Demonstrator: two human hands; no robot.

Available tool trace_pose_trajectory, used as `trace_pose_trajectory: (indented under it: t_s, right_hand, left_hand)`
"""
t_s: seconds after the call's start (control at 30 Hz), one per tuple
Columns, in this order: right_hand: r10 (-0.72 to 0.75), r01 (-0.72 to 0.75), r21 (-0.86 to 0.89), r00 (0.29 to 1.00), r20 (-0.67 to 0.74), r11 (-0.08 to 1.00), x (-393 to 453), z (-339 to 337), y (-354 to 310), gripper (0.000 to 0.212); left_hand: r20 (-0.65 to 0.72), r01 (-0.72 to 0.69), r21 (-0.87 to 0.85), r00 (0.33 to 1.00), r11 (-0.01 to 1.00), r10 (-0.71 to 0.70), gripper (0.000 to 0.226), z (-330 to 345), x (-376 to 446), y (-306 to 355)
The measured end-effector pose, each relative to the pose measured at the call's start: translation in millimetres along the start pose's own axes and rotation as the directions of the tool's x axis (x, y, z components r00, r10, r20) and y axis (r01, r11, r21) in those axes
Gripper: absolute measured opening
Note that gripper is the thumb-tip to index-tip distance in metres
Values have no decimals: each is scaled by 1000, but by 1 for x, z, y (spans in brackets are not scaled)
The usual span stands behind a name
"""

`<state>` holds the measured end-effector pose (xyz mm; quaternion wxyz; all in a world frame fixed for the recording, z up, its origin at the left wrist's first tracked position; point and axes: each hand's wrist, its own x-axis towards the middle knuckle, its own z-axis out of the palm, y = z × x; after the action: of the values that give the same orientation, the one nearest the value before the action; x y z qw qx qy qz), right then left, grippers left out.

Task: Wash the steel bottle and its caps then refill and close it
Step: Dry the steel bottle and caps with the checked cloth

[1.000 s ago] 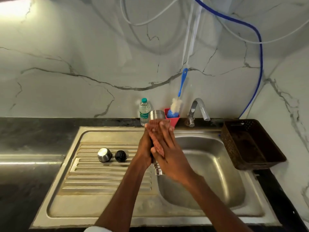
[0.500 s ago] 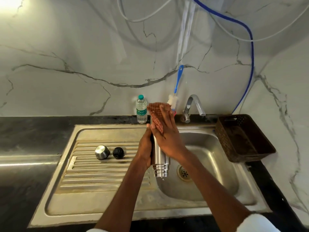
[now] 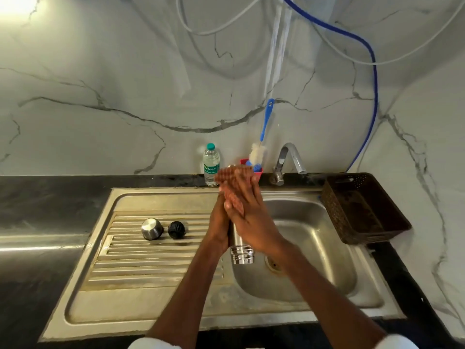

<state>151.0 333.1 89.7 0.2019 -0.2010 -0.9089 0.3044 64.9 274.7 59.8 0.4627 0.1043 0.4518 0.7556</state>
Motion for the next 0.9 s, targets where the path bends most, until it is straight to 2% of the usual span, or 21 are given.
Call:
trace_pose_trajectory:
  t_s: [0.1, 0.2, 0.23, 0.33, 0.4, 0.47, 0.57, 0.63, 0.73, 0.8, 0.9]
  right_hand:
    - [55, -47, 77, 994, -99, 996, 34, -18, 0, 68]
    - [-39, 48, 75, 992, -123, 996, 24, -24, -5, 72]
    - [-64, 70, 66, 993, -95, 995, 12, -23, -6, 72]
    - [-79, 76, 75, 996, 31, 994, -35, -16, -6, 70]
    - [-63, 53, 132, 995, 72, 990, -60, -13, -3, 71]
    - [-52, 41, 117, 995, 86, 992, -65, -13, 3, 68]
    - [-38, 35, 52, 997, 71, 998, -34, -14, 11, 58]
    - [-13, 13, 16, 1000, 3, 1000, 1, -19, 13, 56]
    - [75, -60, 132, 991, -114, 989, 48, -33, 15, 64]
    - [95, -67, 214, 988, -123, 975, 61, -36, 17, 66]
    - [19, -11, 258, 999, -28, 966, 40, -26, 14, 66]
  left_hand:
    - [53, -46, 3, 998, 999, 46, 47, 16, -3, -3]
    - [9, -101, 71, 995, 992, 100, 47, 15, 7, 1]
    - [27, -117, 55, 993, 992, 116, 50, 14, 11, 3]
    - [-92, -97, 40, 991, 994, 100, 63, 11, 15, 16]
    - [-106, -41, -62, 994, 997, 34, 73, 8, 19, 18]
    - [-123, 1, -130, 992, 991, -17, 77, 8, 23, 16]
    - [-88, -4, -46, 996, 999, 0, 65, 15, 25, 7]
    - [-34, -36, 7, 999, 999, 36, 52, 25, 25, 3]
    - [44, -63, -53, 997, 997, 65, 48, 33, 26, 0]
    - [12, -69, -75, 997, 995, 70, 48, 35, 24, 2]
    - [-78, -91, -72, 993, 993, 85, 54, 28, 24, 10]
